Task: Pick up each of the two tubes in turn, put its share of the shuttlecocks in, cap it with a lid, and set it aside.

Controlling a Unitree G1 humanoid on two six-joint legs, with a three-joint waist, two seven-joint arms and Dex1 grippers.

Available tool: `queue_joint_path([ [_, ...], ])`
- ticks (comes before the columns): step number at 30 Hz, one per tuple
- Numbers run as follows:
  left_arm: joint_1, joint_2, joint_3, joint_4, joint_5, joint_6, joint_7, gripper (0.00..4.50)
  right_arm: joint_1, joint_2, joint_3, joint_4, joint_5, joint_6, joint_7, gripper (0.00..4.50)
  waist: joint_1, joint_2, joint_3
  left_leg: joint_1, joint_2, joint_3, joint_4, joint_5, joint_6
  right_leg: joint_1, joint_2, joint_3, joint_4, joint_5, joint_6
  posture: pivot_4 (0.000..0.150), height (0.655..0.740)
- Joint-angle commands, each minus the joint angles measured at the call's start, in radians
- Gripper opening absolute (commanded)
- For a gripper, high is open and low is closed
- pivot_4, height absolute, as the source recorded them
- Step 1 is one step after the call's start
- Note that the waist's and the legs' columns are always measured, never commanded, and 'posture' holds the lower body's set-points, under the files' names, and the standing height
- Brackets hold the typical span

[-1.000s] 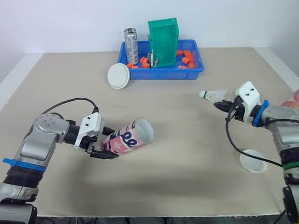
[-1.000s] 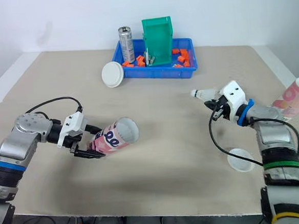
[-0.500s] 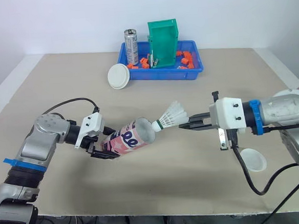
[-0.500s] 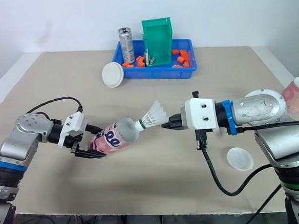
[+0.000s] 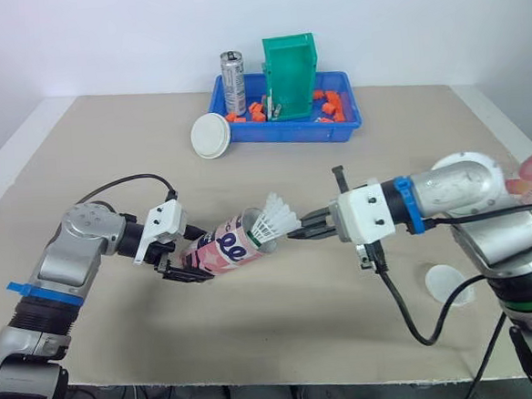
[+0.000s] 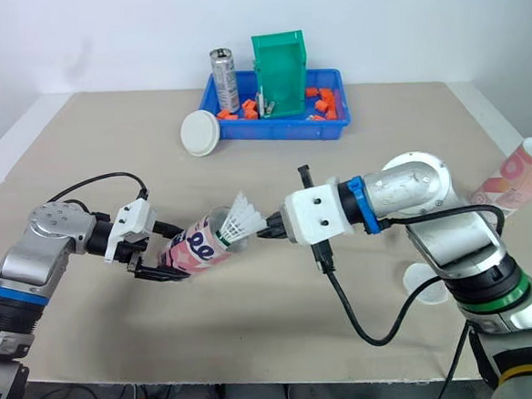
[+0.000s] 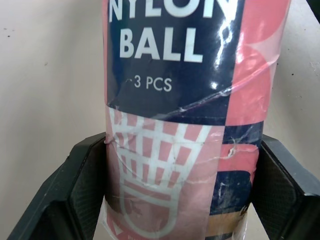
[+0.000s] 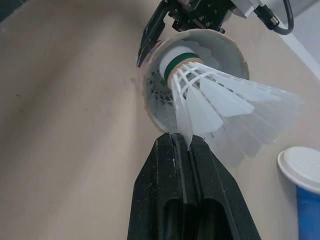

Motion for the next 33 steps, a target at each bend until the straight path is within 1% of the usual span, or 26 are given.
queue_joint_path([
  [1, -0.009, 0.003, 0.017, -0.030, -0.016, 0.001, 0.000, 3.83, -0.038, 0.019, 0.012, -0.001, -0.011, 0.003, 0.010, 0.37, 0.000, 0.000, 0.000, 0.000, 0.000, 0.000, 0.000, 0.000, 0.000, 0.000, 0.000, 0.000, 0.000, 0.000, 0.000, 0.150, 0.7362],
  [3, -0.011, 0.002, 0.017, -0.030, -0.016, 0.002, 0.001, 3.83, -0.057, 0.021, 0.020, -0.012, 0.018, 0.068, 0.036, 0.91, 0.000, 0.000, 0.000, 0.000, 0.000, 0.000, 0.000, 0.000, 0.000, 0.000, 0.000, 0.000, 0.000, 0.000, 0.000, 0.150, 0.7362],
  [6, -0.012, 0.002, 0.017, -0.029, -0.015, 0.002, 0.003, 3.83, -0.076, 0.026, 0.003, -0.035, 0.058, 0.119, 0.046, 2.29, 0.000, 0.000, 0.000, 0.000, 0.000, 0.000, 0.000, 0.000, 0.000, 0.000, 0.000, 0.000, 0.000, 0.000, 0.000, 0.150, 0.7362],
  [7, -0.013, 0.001, 0.017, -0.028, -0.015, 0.002, 0.004, 3.83, -0.082, 0.024, -0.004, -0.042, 0.073, 0.140, 0.047, 2.93, 0.000, 0.000, 0.000, 0.000, 0.000, -0.001, 0.000, 0.000, 0.000, 0.000, 0.000, -0.001, 0.000, 0.000, 0.000, 0.150, 0.7362],
  [9, -0.013, 0.001, 0.018, -0.027, -0.015, 0.001, 0.005, 3.83, -0.085, 0.027, -0.035, -0.060, 0.121, 0.172, 0.044, 3.80, 0.000, 0.000, 0.000, 0.000, 0.000, 0.000, 0.000, 0.000, 0.000, 0.000, 0.000, 0.000, 0.000, 0.000, 0.000, 0.150, 0.7362],
  [12, -0.015, -0.002, 0.019, -0.025, -0.014, 0.000, 0.008, 3.83, -0.073, 0.023, -0.080, -0.055, 0.169, 0.206, 0.032, 3.80, 0.000, 0.000, 0.000, 0.000, 0.000, -0.001, 0.000, 0.000, 0.000, 0.000, 0.000, -0.001, 0.000, 0.000, 0.000, 0.150, 0.7362],
  [16, -0.016, -0.004, 0.019, -0.021, -0.014, -0.003, 0.009, 3.83, -0.050, 0.013, -0.114, 0.012, 0.180, 0.202, 0.036, 3.80, 0.000, 0.000, 0.000, 0.000, 0.000, -0.001, 0.000, 0.000, 0.000, 0.000, 0.000, -0.001, 0.000, 0.000, 0.000, 0.150, 0.7362],
  [18, -0.016, -0.007, 0.018, -0.020, -0.014, -0.004, 0.009, 3.83, -0.051, 0.010, -0.113, 0.037, 0.165, 0.206, 0.027, 3.30, 0.000, 0.000, 0.000, 0.000, 0.000, -0.001, 0.000, 0.000, 0.000, 0.000, 0.000, -0.001, 0.000, 0.000, 0.000, 0.150, 0.7362],
  [20, -0.018, -0.010, 0.018, -0.018, -0.014, -0.004, 0.008, 3.83, -0.051, 0.010, -0.108, 0.044, 0.178, 0.209, 0.043, 2.58, 0.000, 0.000, 0.000, 0.000, 0.000, 0.000, 0.000, 0.000, 0.000, 0.000, 0.000, -0.001, 0.000, 0.000, -0.001, 0.150, 0.7362],
  [21, -0.020, -0.011, 0.018, -0.016, -0.014, -0.005, 0.008, 3.83, -0.053, 0.011, -0.105, 0.047, 0.179, 0.209, 0.047, 2.01, 0.000, 0.000, 0.000, 0.000, 0.000, 0.000, 0.000, 0.000, 0.000, 0.000, 0.000, -0.001, 0.000, 0.000, -0.001, 0.150, 0.7362],
  [23, -0.021, -0.013, 0.020, -0.014, -0.013, -0.006, 0.007, 3.83, -0.062, 0.015, -0.094, 0.055, 0.171, 0.201, 0.057, 1.07, 0.000, 0.000, 0.000, 0.000, 0.000, 0.000, 0.000, 0.000, 0.000, 0.000, 0.000, -0.001, 0.000, 0.000, 0.000, 0.150, 0.7362],
  [24, -0.021, -0.014, 0.020, -0.014, -0.013, -0.006, 0.007, 3.83, -0.071, 0.021, -0.085, 0.062, 0.161, 0.195, 0.059, 0.50, 0.000, 0.000, 0.000, 0.000, 0.000, 0.000, -0.001, 0.000, 0.000, 0.000, 0.000, -0.001, 0.000, 0.001, 0.001, 0.150, 0.7362],
  [25, -0.022, -0.014, 0.021, -0.013, -0.012, -0.006, 0.007, 3.83, -0.081, 0.028, -0.076, 0.070, 0.155, 0.192, 0.060, 0.18, 0.000, 0.000, 0.000, 0.000, 0.000, -0.001, -0.001, 0.000, 0.000, 0.000, 0.000, -0.001, 0.000, 0.001, 0.002, 0.150, 0.7362],
  [26, -0.022, -0.014, 0.021, -0.013, -0.012, -0.006, 0.007, 3.83, -0.099, 0.040, -0.060, 0.081, 0.142, 0.187, 0.061, 0.06, 0.000, 0.000, 0.000, 0.000, 0.000, 0.000, -0.001, 0.000, 0.000, 0.000, 0.000, -0.001, 0.000, 0.001, 0.002, 0.150, 0.7362],
  [30, -0.024, -0.016, 0.021, -0.012, -0.011, -0.005, 0.008, 3.83, -0.172, 0.090, 0.013, 0.133, 0.074, 0.172, 0.060, 0.06, -0.002, 0.000, 0.000, 0.000, 0.001, 0.000, 0.000, 0.000, 0.000, -0.001, 0.000, -0.001, 0.001, 0.002, 0.000, 0.150, 0.7362],
  [33, -0.023, -0.015, 0.023, -0.014, -0.010, -0.004, 0.010, 3.83, -0.201, 0.114, 0.065, 0.157, 0.045, 0.132, 0.112, 0.06, -0.001, 0.000, 0.000, 0.000, 0.001, 0.000, 0.000, 0.000, 0.000, -0.002, 0.000, -0.002, 0.001, 0.002, 0.000, 0.150, 0.7362],
])
